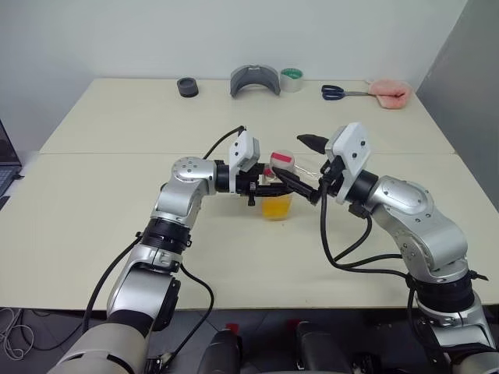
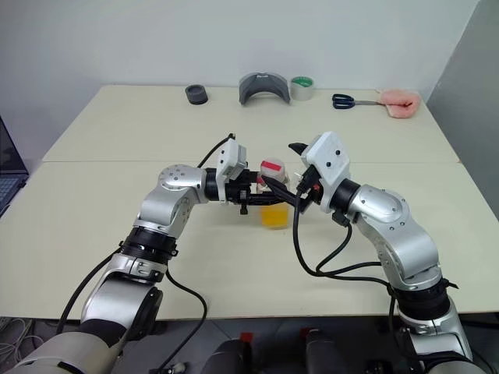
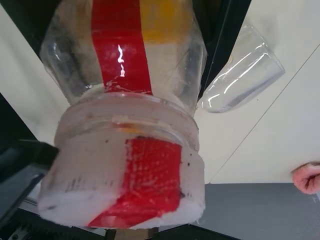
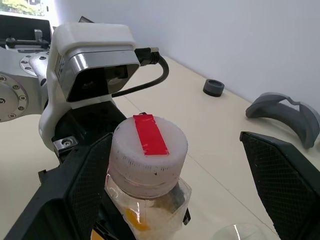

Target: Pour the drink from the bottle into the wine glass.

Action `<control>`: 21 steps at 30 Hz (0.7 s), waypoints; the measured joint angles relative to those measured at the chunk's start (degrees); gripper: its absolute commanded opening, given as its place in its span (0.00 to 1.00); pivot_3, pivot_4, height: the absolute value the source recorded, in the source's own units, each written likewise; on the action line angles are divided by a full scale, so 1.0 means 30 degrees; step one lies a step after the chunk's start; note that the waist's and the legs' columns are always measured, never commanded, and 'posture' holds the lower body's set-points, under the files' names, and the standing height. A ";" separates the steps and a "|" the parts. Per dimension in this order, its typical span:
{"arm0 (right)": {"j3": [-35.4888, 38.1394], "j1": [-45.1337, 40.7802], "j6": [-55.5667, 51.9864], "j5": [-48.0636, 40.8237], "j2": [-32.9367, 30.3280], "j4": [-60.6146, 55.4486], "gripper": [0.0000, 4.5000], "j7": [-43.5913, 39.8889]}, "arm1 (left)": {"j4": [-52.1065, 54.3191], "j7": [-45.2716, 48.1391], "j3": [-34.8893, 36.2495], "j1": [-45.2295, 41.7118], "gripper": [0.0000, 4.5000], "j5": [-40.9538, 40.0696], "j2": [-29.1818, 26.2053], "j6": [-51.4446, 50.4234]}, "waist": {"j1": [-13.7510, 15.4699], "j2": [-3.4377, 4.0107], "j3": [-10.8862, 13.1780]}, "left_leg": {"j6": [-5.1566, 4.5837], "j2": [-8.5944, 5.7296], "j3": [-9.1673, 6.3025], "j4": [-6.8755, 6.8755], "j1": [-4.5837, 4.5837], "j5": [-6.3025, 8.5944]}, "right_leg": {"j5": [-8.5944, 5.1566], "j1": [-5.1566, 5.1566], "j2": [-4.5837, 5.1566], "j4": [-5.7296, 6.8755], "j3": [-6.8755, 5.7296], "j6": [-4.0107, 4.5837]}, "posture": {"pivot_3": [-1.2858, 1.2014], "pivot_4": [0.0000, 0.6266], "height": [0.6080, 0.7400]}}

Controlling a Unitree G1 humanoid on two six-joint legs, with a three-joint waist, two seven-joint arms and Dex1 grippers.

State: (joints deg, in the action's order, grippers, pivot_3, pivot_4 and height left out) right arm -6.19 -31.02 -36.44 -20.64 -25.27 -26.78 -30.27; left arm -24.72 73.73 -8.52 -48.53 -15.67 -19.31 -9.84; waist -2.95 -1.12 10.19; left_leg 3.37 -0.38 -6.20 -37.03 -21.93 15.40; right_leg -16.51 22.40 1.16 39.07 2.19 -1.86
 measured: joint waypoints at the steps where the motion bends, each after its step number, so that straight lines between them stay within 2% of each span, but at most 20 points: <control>1: 0.0036 0.0001 -0.0065 -0.0079 0.0002 0.0000 0.95 0.0000 | 0.0000 0.0000 0.0000 0.0000 0.39 0.0000 0.0003 0.0001 | 0.0000 0.0000 0.0000 | 0.0000 0.0000 -0.0001 0.0000 0.0000 0.0000 | 0.0000 0.0000 0.0000 0.0001 0.0000 0.0000 | 0.52 0.24 1.00; 21: 0.0425 0.0229 -0.0552 -0.0513 -0.0352 -0.0593 0.95 0.0020 | -0.0002 -0.0005 0.0000 -0.0001 0.39 0.0000 0.0014 0.0001 | 0.0000 0.0000 0.0000 | 0.0000 0.0000 0.0000 0.0000 0.0000 0.0000 | 0.0000 0.0000 0.0000 0.0001 0.0000 0.0000 | 0.52 0.24 1.00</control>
State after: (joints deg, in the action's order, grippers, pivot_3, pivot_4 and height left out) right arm -4.91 -30.33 -38.10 -22.17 -26.32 -28.56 -30.21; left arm -24.73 73.71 -8.52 -48.54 -15.67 -19.27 -9.84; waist -2.95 -1.12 10.18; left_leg 3.37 -0.39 -6.20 -37.03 -21.94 15.40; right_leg -16.51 22.40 1.16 39.07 2.18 -1.86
